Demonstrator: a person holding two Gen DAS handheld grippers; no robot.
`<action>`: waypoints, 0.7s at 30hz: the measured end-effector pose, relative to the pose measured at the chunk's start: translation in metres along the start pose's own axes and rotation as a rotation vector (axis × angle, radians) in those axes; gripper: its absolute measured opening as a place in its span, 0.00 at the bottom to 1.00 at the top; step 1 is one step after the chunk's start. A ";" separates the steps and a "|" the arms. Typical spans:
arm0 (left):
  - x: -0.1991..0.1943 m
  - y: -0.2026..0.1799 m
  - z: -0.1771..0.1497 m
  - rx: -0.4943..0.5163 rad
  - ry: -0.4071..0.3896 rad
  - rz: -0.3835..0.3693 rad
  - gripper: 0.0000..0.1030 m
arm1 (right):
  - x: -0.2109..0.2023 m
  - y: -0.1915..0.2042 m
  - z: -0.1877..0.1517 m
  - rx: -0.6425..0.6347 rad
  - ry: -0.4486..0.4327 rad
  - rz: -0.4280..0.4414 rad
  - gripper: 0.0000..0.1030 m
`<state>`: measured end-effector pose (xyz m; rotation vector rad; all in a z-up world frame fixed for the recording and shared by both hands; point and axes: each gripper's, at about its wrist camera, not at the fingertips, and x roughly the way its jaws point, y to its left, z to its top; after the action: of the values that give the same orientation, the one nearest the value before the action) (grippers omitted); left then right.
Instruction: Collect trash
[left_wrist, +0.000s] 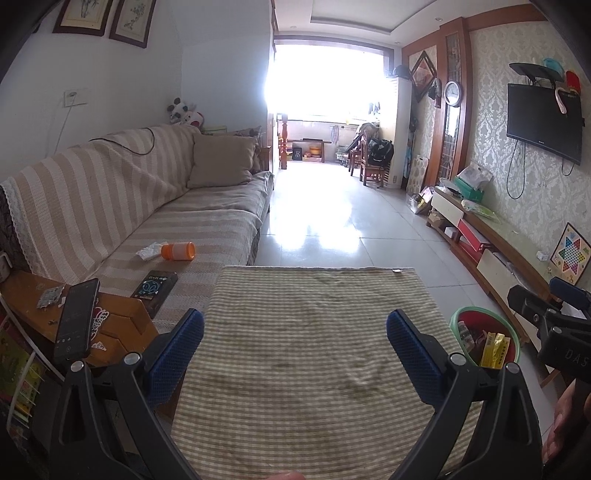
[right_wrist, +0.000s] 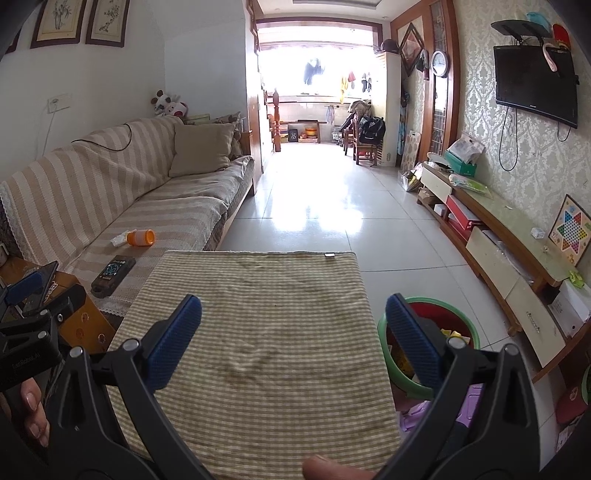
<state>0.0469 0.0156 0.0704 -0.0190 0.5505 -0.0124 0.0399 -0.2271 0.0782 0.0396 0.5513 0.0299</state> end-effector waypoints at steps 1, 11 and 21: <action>0.000 0.000 0.000 -0.002 0.000 0.000 0.92 | 0.000 0.001 0.000 -0.004 -0.001 0.004 0.95; -0.002 -0.001 0.000 -0.003 -0.010 0.002 0.92 | -0.006 0.003 0.001 -0.015 -0.023 0.002 0.95; -0.003 -0.003 0.001 0.002 -0.010 0.005 0.92 | -0.004 0.001 -0.001 -0.013 -0.015 0.000 0.95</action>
<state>0.0446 0.0127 0.0732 -0.0156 0.5402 -0.0084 0.0358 -0.2264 0.0792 0.0266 0.5364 0.0328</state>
